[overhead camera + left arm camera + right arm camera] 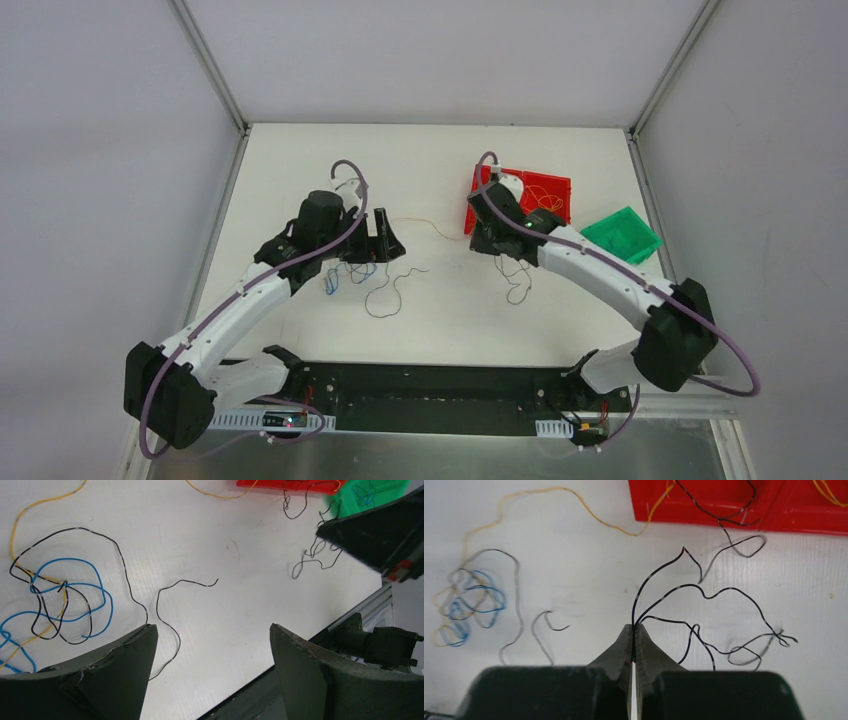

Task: Untangle the cables
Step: Pick up the cable at the center of the board, then place the cable in the bin.

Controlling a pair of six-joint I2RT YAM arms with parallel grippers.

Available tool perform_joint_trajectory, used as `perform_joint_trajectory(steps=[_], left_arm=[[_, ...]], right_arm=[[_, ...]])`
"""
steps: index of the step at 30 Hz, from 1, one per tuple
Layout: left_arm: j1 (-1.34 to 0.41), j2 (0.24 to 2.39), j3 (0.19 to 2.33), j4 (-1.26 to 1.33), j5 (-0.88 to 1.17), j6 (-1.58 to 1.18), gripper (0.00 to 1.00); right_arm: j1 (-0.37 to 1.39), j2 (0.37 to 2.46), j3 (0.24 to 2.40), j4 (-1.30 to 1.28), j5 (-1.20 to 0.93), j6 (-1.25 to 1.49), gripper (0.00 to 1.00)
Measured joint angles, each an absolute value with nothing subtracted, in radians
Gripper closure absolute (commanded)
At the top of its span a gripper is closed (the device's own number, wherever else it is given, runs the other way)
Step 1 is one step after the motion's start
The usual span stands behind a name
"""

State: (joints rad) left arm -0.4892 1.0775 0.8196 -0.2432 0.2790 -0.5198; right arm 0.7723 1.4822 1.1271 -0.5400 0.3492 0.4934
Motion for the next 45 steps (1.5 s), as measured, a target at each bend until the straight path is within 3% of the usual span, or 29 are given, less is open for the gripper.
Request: perform_joint_trajectory(steps=[10, 22, 45], left_arm=[[-0.489, 1.019, 0.823, -0.322, 0.274, -0.504, 0.15], [-0.482, 1.090, 0.867, -0.352, 0.233, -0.470, 0.12], [-0.424, 1.120, 0.897, -0.370, 0.197, -0.471, 0.13]], right_arm=[[0.568, 1.337, 1.301, -0.540, 0.009, 0.482, 1.00], [0.336, 1.513, 1.550, -0.507, -0.285, 0.494, 1.00], [0.141, 1.675, 1.283, -0.012, -0.556, 0.562, 1.00]])
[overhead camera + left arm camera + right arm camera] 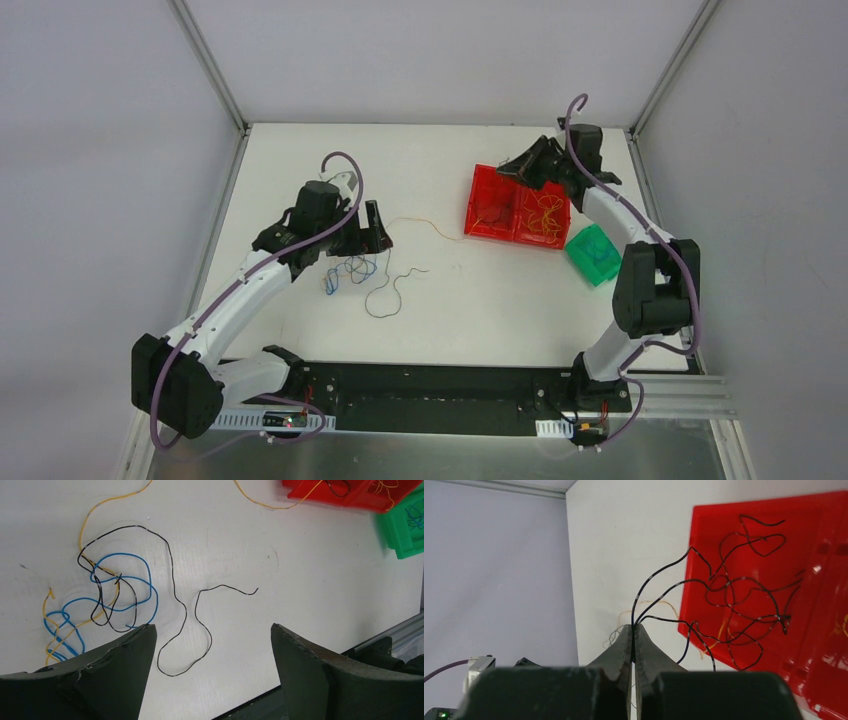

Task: Untangle the cables
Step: Place the cable in the bin.

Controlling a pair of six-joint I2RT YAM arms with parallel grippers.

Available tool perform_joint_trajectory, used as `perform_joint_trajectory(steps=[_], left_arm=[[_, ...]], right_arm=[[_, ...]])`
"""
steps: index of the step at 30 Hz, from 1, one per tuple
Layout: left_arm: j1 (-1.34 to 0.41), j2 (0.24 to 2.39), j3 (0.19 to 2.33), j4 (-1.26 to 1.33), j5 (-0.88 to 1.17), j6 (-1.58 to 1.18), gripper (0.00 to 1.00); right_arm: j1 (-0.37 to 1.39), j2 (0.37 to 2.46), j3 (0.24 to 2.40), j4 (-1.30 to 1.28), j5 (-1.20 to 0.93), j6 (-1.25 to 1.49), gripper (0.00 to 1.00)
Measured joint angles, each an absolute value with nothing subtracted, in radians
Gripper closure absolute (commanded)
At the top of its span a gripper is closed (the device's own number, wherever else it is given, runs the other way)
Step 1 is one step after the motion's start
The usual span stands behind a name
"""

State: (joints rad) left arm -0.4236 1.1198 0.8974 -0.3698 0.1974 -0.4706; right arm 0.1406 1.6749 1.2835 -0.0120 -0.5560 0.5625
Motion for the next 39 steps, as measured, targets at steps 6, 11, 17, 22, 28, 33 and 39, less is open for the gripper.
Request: perform_joint_trajectory(steps=[6, 11, 17, 22, 28, 33, 39], left_arm=[[-0.424, 1.120, 0.897, -0.381, 0.196, -0.471, 0.14], [-0.424, 1.128, 0.910, -0.383, 0.197, -0.471, 0.14], [-0.424, 1.142, 0.918, -0.384, 0.202, -0.471, 0.15], [-0.424, 1.142, 0.918, -0.384, 0.204, -0.471, 0.15], [-0.424, 1.140, 0.918, -0.384, 0.204, -0.471, 0.15], [-0.424, 1.132, 0.918, -0.384, 0.204, -0.471, 0.14], [-0.424, 1.129, 0.918, -0.384, 0.204, -0.471, 0.14]], right_arm=[[0.132, 1.674, 1.127, 0.059, -0.562, 0.557, 1.00], [0.133, 1.669, 1.005, 0.079, -0.555, 0.556, 1.00], [0.133, 1.669, 0.965, 0.079, -0.526, 0.558, 1.00], [0.150, 1.717, 1.080, -0.037, -0.451, 0.542, 1.00], [0.210, 1.873, 1.365, -0.209, -0.299, 0.492, 1.00], [0.236, 1.990, 1.497, -0.320, -0.202, 0.477, 1.00], [0.258, 2.105, 1.588, -0.450, -0.088, 0.459, 1.00]])
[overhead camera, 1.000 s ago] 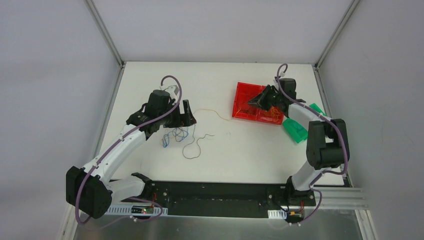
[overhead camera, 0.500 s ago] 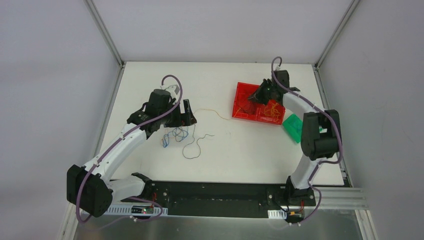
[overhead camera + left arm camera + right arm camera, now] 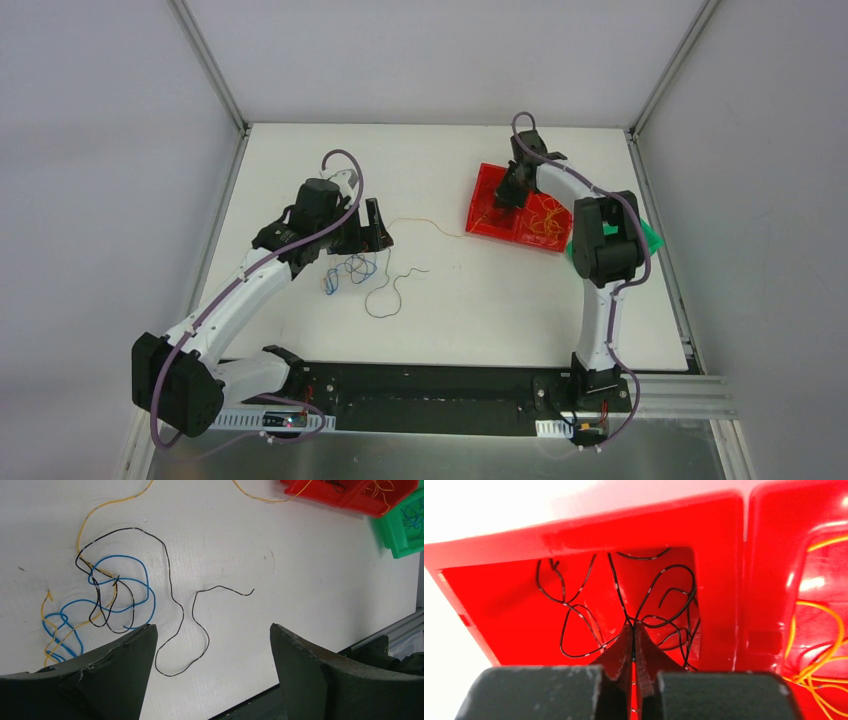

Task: Untangle the cables
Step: Place the cable in the bin.

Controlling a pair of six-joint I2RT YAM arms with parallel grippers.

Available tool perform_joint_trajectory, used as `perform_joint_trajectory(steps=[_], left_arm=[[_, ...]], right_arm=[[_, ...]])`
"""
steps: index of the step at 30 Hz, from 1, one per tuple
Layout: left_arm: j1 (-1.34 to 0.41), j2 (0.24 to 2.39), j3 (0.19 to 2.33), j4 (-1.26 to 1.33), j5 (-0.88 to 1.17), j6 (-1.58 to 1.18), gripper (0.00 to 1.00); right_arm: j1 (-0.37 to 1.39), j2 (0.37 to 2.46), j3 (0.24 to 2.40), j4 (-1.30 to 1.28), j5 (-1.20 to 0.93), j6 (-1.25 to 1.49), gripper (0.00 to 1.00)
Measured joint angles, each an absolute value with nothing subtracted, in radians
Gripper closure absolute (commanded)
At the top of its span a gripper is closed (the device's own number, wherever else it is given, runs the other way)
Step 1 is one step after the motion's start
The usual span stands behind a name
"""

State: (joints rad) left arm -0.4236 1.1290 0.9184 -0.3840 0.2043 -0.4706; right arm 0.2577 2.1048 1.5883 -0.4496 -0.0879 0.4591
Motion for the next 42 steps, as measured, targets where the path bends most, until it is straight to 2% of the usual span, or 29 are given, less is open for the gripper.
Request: perform_joint_trajectory(steps=[10, 14, 22, 27, 36, 42], left_arm=[[-0.424, 1.129, 0.918, -0.384, 0.205, -0.471, 0.14], [-0.424, 1.128, 0.918, -0.388, 0.205, -0.471, 0.14], [-0.424, 1.118, 0.918, -0.397, 0.205, -0.471, 0.13], [-0.424, 1.118, 0.918, -0.403, 0.205, -0.471, 0.13], [-0.424, 1.118, 0.918, -0.407, 0.205, -0.471, 0.13], [-0.424, 1.102, 0.918, -0.411, 0.203, -0.470, 0.12]], right_arm=[[0.315, 2.111, 1.624, -0.554, 0.068, 0.395, 1.00], [0.334, 2.110, 1.708, -0.614, 0.111, 0.363, 0.84], [0.344, 2.103, 1.797, -0.679, 0.138, 0.332, 0.69], [0.344, 2.094, 1.854, -0.724, 0.157, 0.324, 0.52], [0.346, 1.978, 1.860, -0.771, 0.173, 0.299, 0.08], [0.356, 1.893, 1.860, -0.772, 0.167, 0.276, 0.05]])
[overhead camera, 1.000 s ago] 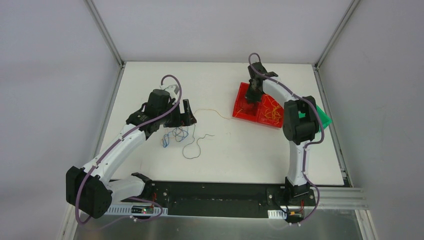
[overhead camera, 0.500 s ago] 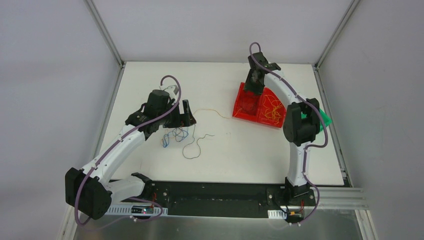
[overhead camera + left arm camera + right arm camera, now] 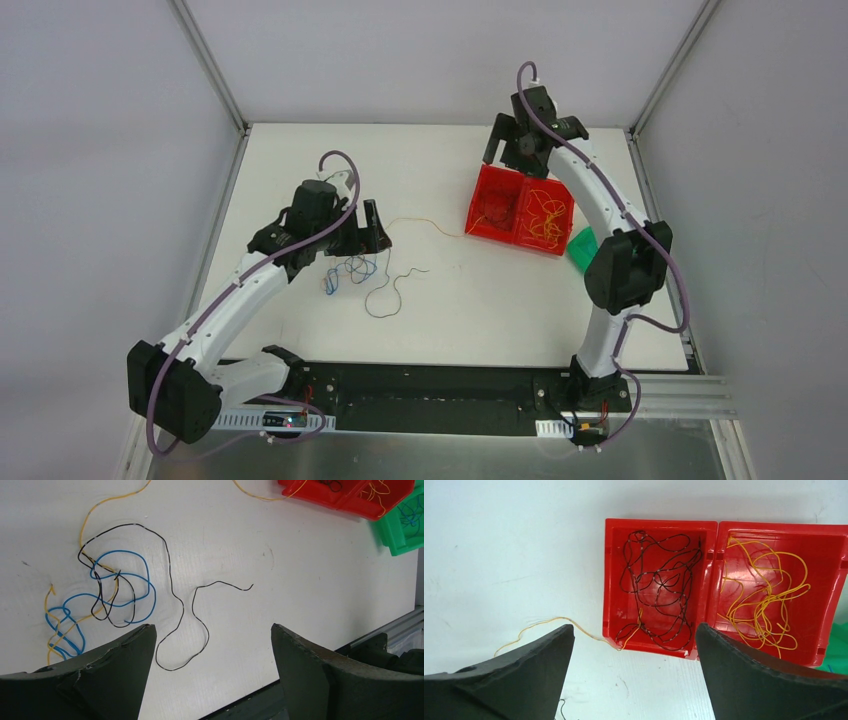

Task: Untangle the cables
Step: Place the cable in the bin.

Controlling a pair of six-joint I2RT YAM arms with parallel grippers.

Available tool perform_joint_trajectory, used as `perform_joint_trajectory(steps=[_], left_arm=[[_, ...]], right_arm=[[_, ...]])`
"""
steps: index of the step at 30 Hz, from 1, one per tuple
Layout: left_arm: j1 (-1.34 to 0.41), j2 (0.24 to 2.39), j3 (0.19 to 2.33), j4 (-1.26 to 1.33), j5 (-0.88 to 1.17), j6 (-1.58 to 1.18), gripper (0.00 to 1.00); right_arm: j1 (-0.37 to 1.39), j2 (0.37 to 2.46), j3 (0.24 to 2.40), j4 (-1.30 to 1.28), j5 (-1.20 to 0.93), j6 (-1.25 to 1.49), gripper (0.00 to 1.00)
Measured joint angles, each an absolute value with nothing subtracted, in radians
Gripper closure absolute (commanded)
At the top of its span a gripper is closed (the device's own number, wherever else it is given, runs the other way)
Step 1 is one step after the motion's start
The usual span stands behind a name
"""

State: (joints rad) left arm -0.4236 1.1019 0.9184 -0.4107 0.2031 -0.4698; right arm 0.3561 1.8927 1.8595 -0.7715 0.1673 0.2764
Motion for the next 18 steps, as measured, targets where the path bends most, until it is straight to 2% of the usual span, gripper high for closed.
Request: perform_joint_trajectory(steps=[8, 18], left_arm=[[-0.423, 1.073, 0.918, -0.442, 0.189, -0.463, 0.12], [-0.405, 1.030, 0.918, -0.468, 0.153, -0.487, 0.13]], right_arm=[[0.416, 1.816, 1.838, -0.748, 0.127, 0.200, 0.08], [0.517, 1.805, 1.810, -0.639, -0.108, 0.098, 0.10]])
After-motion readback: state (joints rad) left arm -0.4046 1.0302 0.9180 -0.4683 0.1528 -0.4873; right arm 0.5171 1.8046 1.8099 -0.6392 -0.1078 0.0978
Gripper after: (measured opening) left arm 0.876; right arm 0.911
